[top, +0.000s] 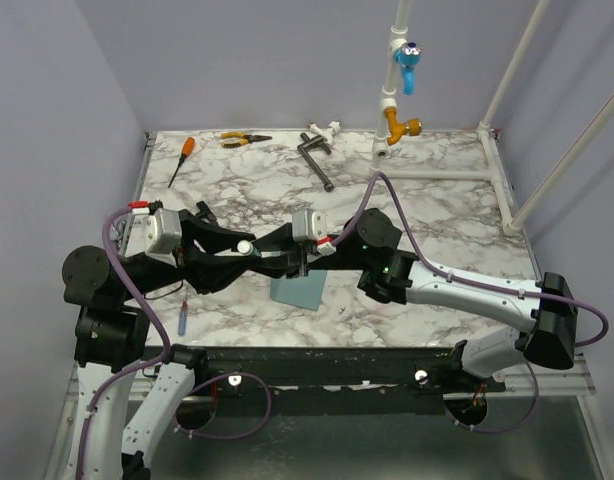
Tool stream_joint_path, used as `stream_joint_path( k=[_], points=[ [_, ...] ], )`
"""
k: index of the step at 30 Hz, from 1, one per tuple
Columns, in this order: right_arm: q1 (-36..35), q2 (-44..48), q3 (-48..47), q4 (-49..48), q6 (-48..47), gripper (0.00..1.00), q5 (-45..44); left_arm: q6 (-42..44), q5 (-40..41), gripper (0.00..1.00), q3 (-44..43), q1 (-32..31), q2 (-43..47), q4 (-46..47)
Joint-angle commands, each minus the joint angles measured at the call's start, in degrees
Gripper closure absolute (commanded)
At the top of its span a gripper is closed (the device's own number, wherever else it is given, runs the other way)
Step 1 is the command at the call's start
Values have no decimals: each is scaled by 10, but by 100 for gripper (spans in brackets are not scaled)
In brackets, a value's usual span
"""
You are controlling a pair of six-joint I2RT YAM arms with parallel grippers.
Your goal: Place the letter into the envelope and seal it
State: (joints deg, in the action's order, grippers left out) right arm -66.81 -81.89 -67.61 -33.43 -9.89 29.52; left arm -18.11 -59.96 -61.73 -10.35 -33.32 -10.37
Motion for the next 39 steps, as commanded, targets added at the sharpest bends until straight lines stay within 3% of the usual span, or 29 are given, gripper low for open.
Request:
stream_joint_path(
  k=[1, 5, 7, 9, 14, 16, 19, 20, 22, 28, 34, 39],
  points=[
    [-7, -13, -21, -16, 10, 99, 40, -25, -10, 58, 11, -5, 5, 19],
    [-7, -17, -27, -13, 11, 99, 40, -31, -19, 59, 13, -7, 7, 25],
    [-8, -17, -29, -12, 12, 99, 40, -30, -21, 76, 14, -8, 8, 25],
    [-7, -17, -28, -13, 12, 99, 41, -30, -20, 100, 15, -8, 11, 26],
    [-7, -9, -22, -11, 13, 96, 47, -36, -16, 100, 17, -8, 20, 27],
    [-7, -5, -20, -4, 14, 81, 43, -51, -9, 100, 17, -8, 23, 27],
    [-7, 5, -10, 0, 21, 46, 23, -68, 0, 100, 14, -8, 25, 28],
    [-6, 11, -1, 1, 22, 38, 14, -73, 3, 100, 11, -8, 25, 28],
    [-7, 28, 26, -5, 26, 32, -13, -85, 10, 100, 5, -8, 28, 31],
    [-6, 73, 104, -85, 85, 30, -65, -112, 18, 100, 5, -8, 45, 56],
    [-6, 57, 112, -154, 181, 36, -58, -94, 32, 100, 24, -8, 59, 62],
    [-7, 48, 96, -144, 194, 40, -52, -91, 27, 100, 23, -8, 57, 70]
  ],
)
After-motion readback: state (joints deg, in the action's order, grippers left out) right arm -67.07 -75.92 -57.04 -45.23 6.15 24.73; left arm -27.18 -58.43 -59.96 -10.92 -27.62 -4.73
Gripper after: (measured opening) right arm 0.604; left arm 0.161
